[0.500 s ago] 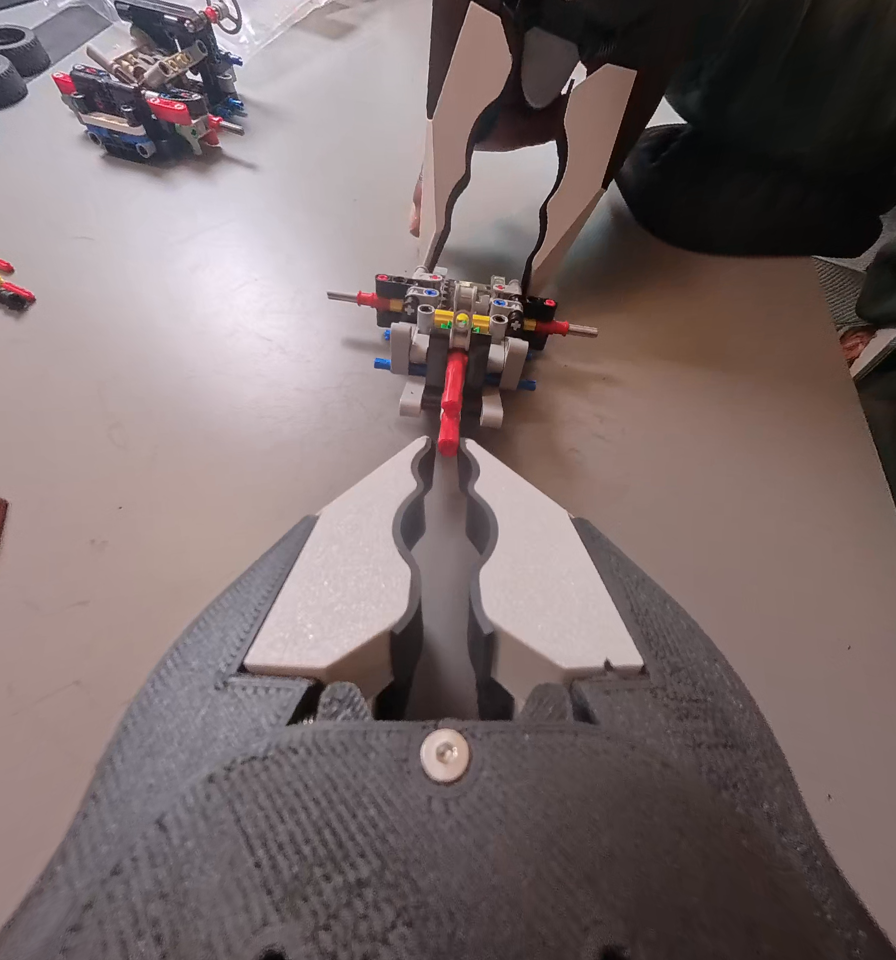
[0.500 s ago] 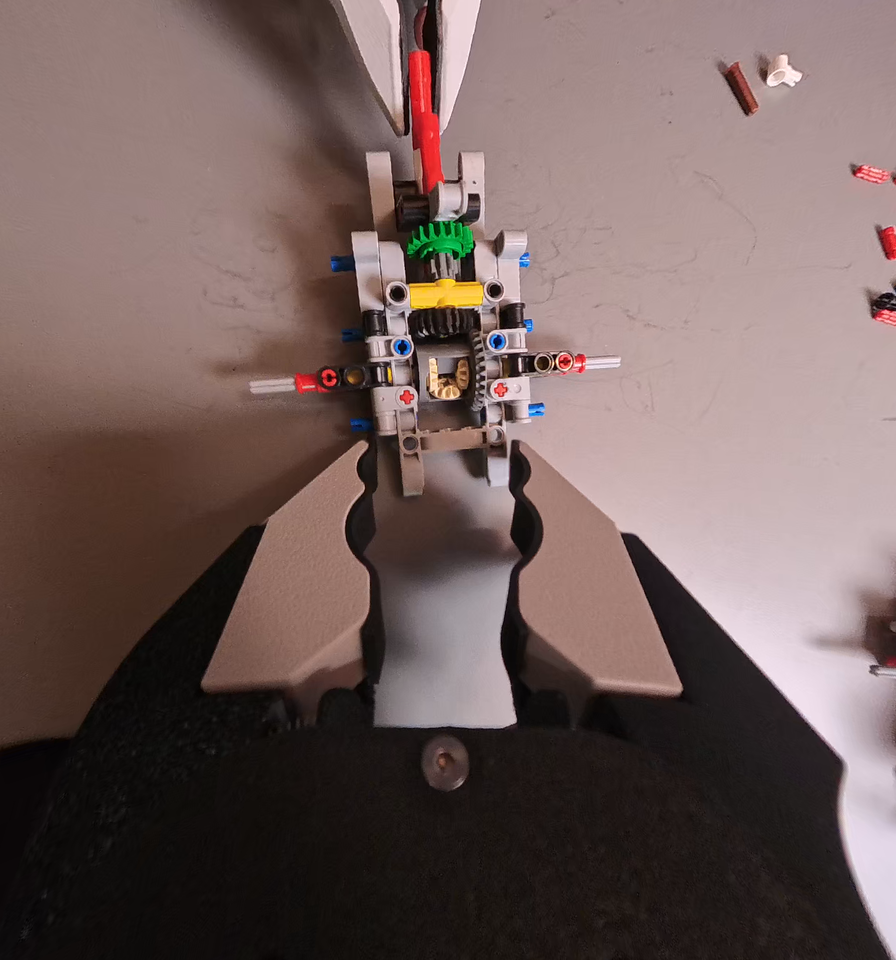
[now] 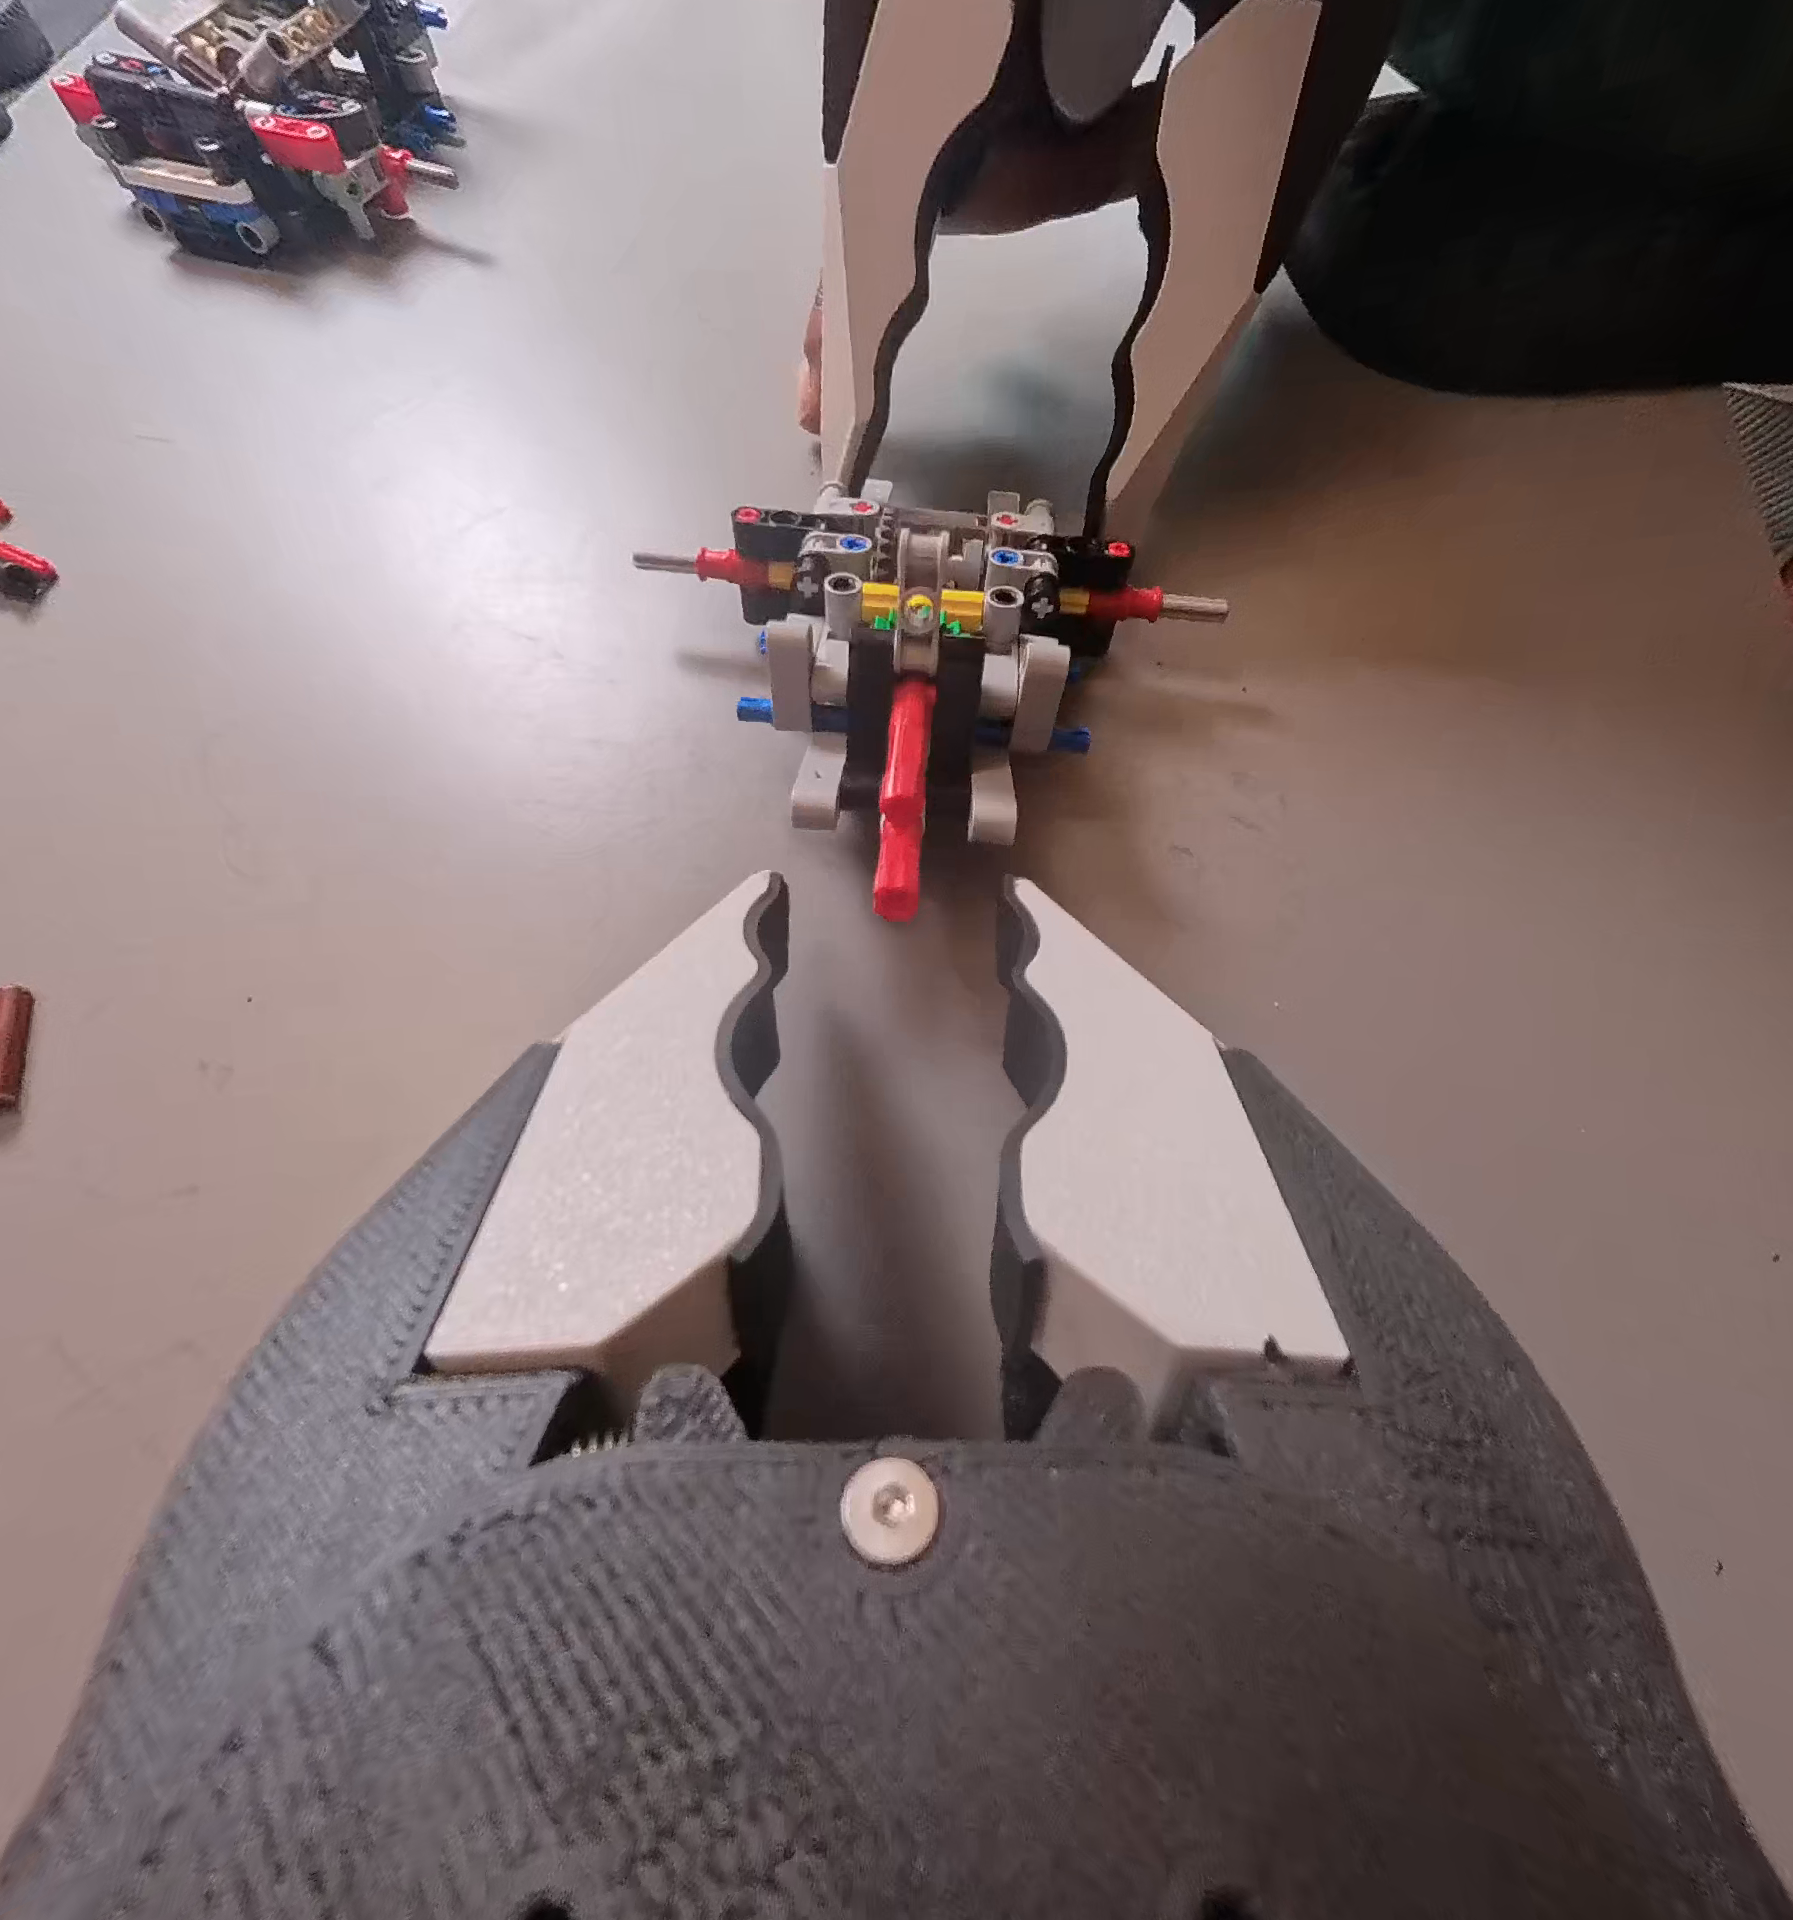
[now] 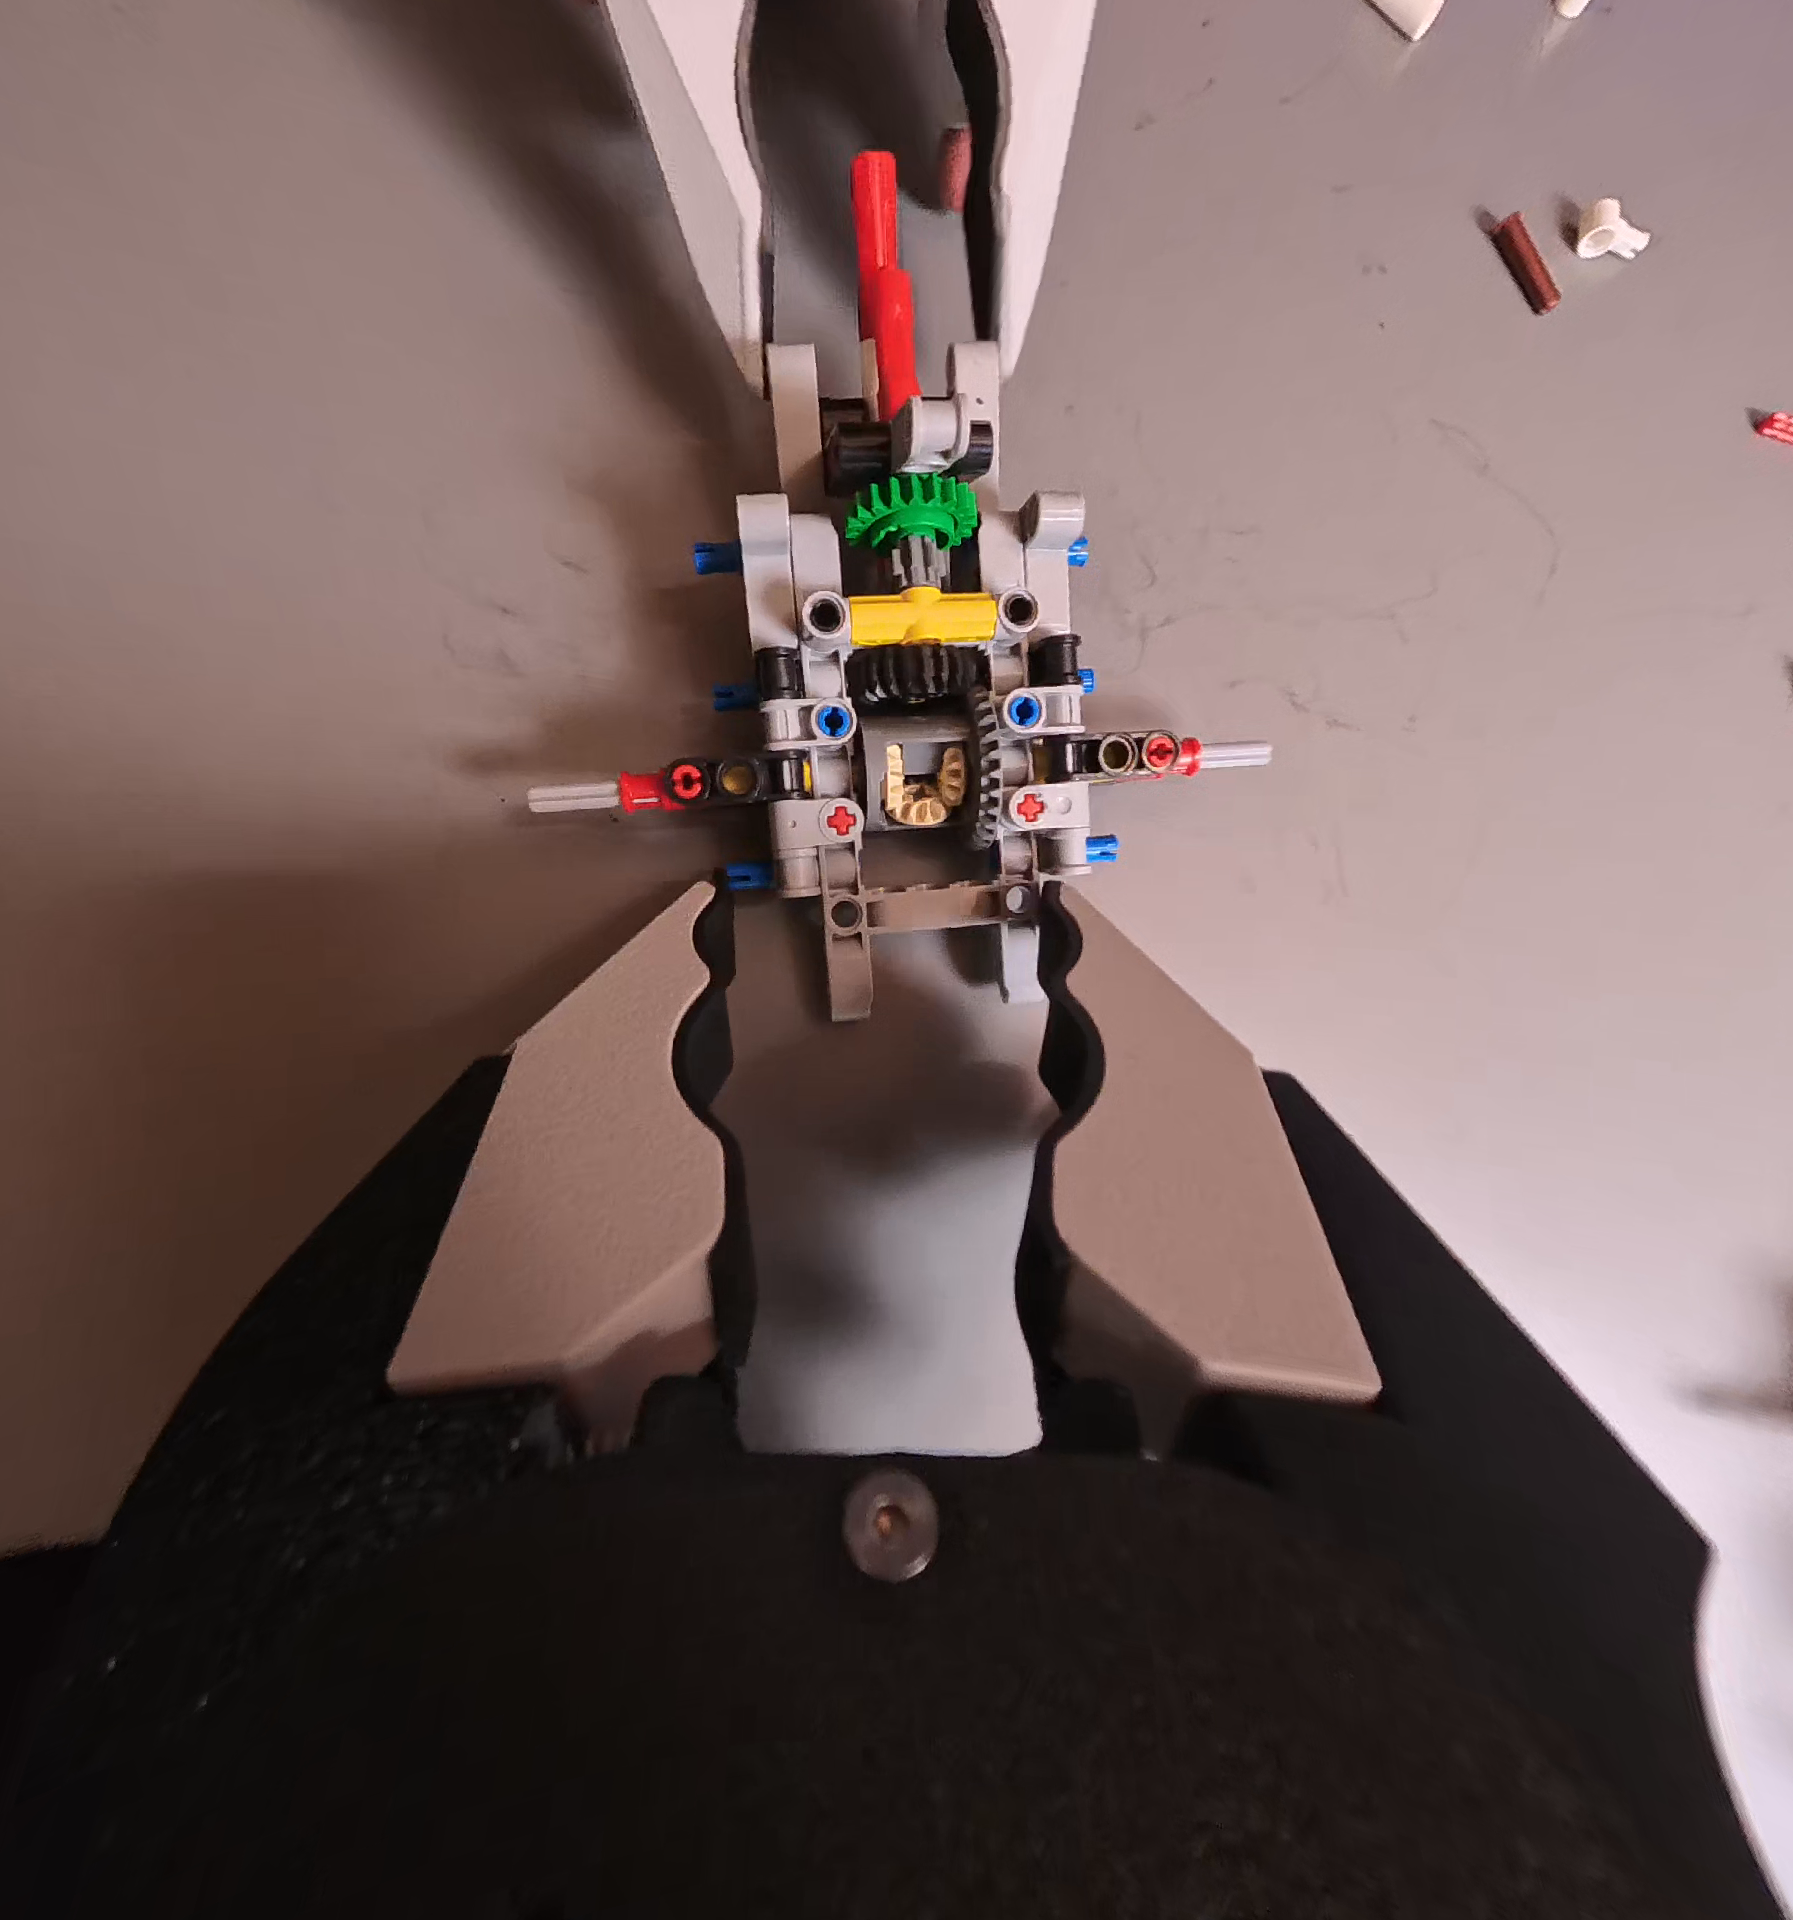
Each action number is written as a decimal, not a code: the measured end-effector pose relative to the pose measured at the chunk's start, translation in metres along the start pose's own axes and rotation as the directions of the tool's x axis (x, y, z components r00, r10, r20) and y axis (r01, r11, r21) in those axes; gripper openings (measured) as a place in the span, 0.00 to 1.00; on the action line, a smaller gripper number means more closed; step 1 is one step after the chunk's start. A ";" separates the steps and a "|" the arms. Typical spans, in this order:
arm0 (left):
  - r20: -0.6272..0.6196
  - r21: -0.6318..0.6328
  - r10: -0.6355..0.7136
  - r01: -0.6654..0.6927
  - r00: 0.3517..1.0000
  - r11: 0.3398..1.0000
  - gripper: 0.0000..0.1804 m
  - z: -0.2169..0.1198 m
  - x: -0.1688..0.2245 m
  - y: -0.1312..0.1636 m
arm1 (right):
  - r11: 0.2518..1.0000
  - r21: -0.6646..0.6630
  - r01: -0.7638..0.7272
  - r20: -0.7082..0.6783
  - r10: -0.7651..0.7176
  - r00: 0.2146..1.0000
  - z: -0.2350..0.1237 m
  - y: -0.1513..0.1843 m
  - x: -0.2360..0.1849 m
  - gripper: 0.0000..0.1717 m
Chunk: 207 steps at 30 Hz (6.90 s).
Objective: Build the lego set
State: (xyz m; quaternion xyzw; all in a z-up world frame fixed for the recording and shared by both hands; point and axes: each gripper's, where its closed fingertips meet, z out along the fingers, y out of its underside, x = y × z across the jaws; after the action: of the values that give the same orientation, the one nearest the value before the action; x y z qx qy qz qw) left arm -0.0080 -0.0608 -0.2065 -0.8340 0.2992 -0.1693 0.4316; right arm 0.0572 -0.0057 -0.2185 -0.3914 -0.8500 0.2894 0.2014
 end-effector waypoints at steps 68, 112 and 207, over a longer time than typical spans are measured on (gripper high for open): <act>-0.155 0.155 -0.204 0.228 0.967 0.961 0.24 -0.003 0.003 -0.029 | 0.942 0.244 -0.230 0.146 0.199 0.969 -0.015 -0.027 0.002 0.32; -0.040 0.172 -0.136 0.140 0.990 0.975 0.26 -0.004 -0.005 -0.032 | 0.895 0.433 -0.110 -0.081 0.160 0.984 -0.018 -0.058 0.030 0.17; 0.454 0.382 0.066 -0.261 0.889 0.887 0.28 -0.059 -0.012 -0.089 | 0.637 0.760 -0.130 -0.041 0.247 0.968 -0.043 -0.109 0.026 0.12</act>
State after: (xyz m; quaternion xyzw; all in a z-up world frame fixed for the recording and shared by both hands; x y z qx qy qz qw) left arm -0.0178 -0.0492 -0.1003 -0.7048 0.2227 -0.0061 0.6735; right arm 0.0059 -0.0285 -0.1119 -0.3792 -0.5921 0.6055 0.3729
